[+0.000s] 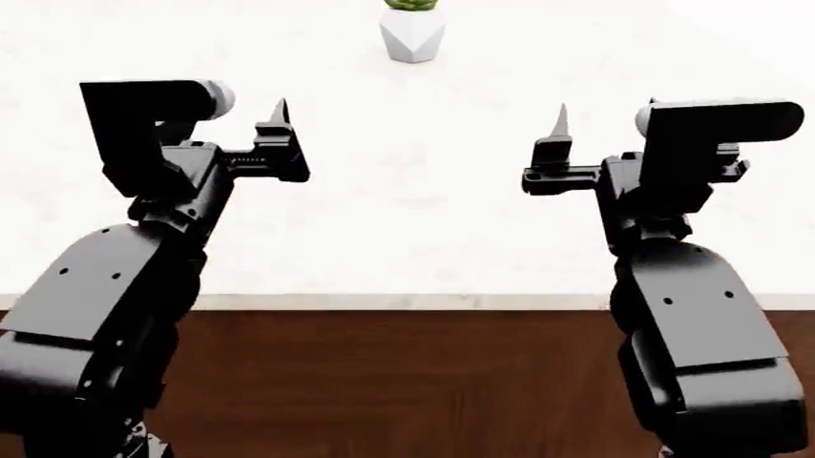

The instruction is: Pick the bowl and bowl and place them in the sink. Then turn on the water.

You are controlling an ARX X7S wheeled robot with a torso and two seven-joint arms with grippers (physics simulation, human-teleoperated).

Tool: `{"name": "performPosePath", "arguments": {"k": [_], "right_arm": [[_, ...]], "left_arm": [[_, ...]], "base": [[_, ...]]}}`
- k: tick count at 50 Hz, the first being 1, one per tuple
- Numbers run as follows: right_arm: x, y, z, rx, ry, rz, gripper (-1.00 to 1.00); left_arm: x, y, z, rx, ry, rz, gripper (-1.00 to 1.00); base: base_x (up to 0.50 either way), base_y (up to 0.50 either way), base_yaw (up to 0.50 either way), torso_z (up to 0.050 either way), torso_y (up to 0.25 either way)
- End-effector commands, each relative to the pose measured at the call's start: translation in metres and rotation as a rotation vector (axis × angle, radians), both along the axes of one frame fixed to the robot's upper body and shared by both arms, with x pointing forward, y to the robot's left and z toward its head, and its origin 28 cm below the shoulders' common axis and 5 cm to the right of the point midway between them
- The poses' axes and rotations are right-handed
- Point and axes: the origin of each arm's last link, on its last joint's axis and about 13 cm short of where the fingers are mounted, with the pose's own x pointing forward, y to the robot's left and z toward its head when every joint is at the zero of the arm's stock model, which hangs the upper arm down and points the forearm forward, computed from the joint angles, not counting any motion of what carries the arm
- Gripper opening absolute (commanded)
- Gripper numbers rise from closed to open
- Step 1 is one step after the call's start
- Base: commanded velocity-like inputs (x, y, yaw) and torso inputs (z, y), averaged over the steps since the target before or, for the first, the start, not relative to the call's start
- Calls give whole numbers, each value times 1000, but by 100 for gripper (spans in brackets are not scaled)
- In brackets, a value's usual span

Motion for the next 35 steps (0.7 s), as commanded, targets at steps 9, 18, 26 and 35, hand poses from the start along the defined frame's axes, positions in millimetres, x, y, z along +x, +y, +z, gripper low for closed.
{"name": "performPosePath", "arguments": {"k": [9, 18, 26, 35], "right_arm": [[61, -40, 104, -102, 12, -24, 100], [62, -33, 104, -130, 62, 69, 100], [57, -29, 107, -148, 63, 90, 100], [57, -25, 107, -150, 48, 107, 100]], "left_arm": [[70, 30, 90, 16, 38, 127, 100], [71, 34, 96, 41, 16, 129, 100], [67, 37, 97, 58, 12, 120, 100], [64, 38, 96, 75, 5, 114, 100]], "base": [[0, 0, 0, 0, 0], [0, 222, 0, 0, 0], [0, 500, 0, 0, 0], [0, 500, 0, 0, 0]]}}
